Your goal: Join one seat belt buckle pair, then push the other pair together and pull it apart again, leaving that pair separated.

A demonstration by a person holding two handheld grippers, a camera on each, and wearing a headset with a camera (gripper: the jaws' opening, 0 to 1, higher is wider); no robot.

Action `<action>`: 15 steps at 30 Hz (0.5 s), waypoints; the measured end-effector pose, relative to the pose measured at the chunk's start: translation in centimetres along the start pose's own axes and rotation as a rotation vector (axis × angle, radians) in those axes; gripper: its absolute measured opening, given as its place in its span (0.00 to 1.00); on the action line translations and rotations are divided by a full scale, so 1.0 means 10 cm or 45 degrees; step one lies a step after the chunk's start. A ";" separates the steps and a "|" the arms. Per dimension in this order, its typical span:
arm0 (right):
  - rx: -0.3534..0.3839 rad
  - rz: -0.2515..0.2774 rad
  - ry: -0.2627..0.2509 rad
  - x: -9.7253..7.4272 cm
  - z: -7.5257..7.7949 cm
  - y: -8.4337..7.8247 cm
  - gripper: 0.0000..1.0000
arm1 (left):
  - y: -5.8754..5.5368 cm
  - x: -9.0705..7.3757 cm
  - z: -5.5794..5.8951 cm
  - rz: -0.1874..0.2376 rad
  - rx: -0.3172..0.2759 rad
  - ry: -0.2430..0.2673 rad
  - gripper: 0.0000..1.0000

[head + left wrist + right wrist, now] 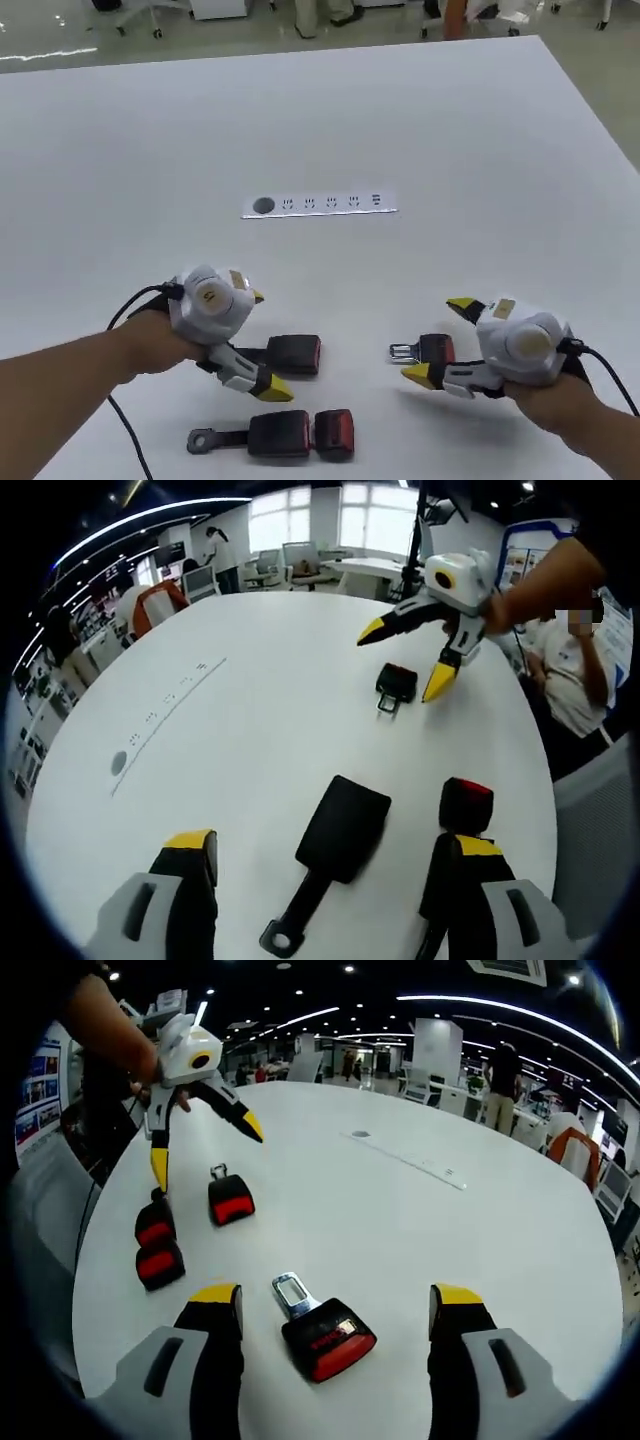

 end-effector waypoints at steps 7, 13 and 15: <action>0.071 0.032 -0.129 -0.11 -0.02 0.04 0.78 | -0.10 -0.18 0.05 0.096 -0.096 0.105 1.00; 0.149 0.072 -0.191 -0.26 -0.16 0.11 0.81 | -0.12 -0.37 0.22 0.224 -0.181 0.157 1.00; 0.168 0.097 -0.214 -0.28 -0.18 0.13 0.84 | -0.15 -0.43 0.26 0.258 -0.208 0.177 1.00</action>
Point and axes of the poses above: the centre of the closed fingertips' face, and the gripper's own axes: x roughly forward along the fingers, z roughly to its right, y roughly out of its top, the point moved 6 cm from there along -x, roughly backward along the fingers, and after that the axes turned 11 degrees about -y, right-handed, at the moved point
